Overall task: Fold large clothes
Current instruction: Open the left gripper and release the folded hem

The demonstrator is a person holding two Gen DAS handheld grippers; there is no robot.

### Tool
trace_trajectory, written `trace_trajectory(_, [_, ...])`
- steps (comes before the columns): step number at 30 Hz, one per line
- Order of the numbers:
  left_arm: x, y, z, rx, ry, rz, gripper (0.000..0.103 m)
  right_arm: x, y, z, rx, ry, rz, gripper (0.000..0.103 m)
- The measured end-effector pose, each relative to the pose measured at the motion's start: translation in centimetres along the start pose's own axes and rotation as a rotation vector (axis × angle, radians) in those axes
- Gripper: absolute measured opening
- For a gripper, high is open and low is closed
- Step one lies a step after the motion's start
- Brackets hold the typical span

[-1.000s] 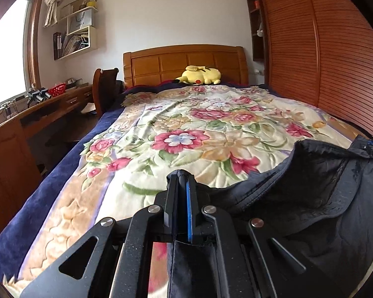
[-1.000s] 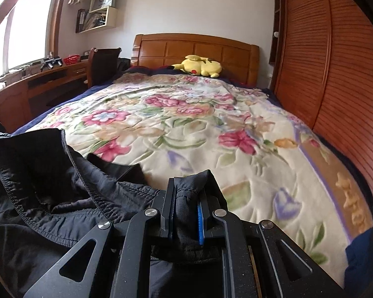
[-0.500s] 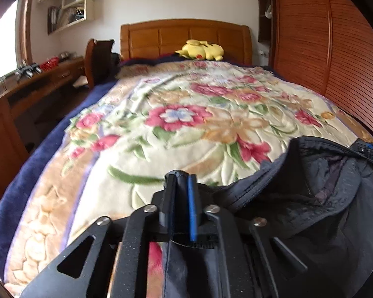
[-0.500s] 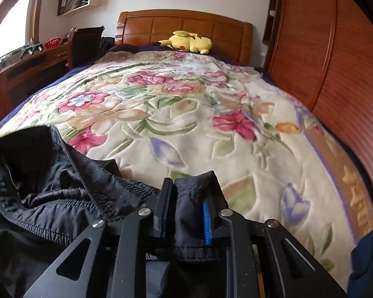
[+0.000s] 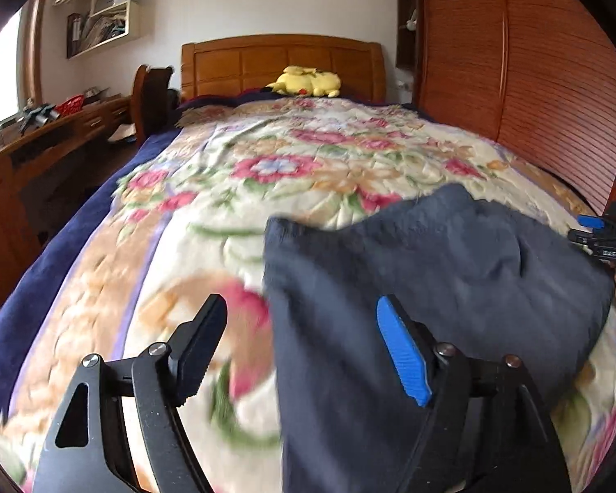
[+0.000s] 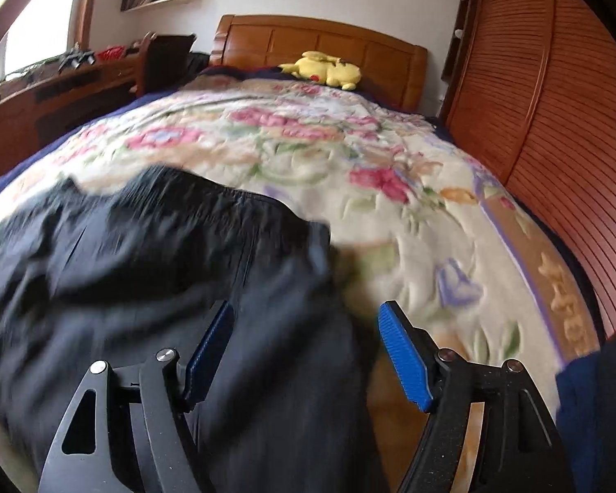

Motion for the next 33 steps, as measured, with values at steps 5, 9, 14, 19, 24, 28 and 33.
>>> trace_trajectory(5, [3.3,0.2,-2.1,-0.009,0.034,-0.01,0.077,2.5,-1.4,-4.1,-0.025,0.009,0.064,0.075])
trace_trajectory(9, [5.1,0.0,-3.2,-0.005,0.053,-0.017,0.077,4.3,-2.4,-5.5,-0.036,0.034,0.117,0.075])
trace_trajectory(14, [7.1,-0.6,-3.1,-0.009,0.078,-0.003,0.077,5.7,-2.8,-5.6,-0.058,0.054,0.173,0.075])
trace_trajectory(19, [8.2,-0.4,-2.6,-0.035,0.082,-0.002,0.077,6.9,-2.8,-4.7,-0.065,0.063,0.206,0.078])
trace_trajectory(24, [9.0,-0.3,-2.1,-0.036,0.106,-0.015,0.077,7.6,-3.1,-4.4,-0.101,0.063,0.244,0.078])
trace_trajectory(28, [9.1,-0.5,-2.1,-0.039,0.109,-0.005,0.077,7.7,-3.0,-4.6,-0.092,0.063,0.235,0.078])
trace_trajectory(33, [9.3,-0.8,-1.8,-0.024,0.124,0.009,0.068,7.9,-2.3,-4.0,-0.083,0.079,0.218,0.078])
Point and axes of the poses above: each gripper's, at about its wrist camera, not at the fingertips, and z roughly the way its jaws point, y to its left, x to its underside, the point moved 6 cm from there along z, roughly the way its jaws point, and after that the axes turned 7 degrees about -y, right-handed, at the moved point
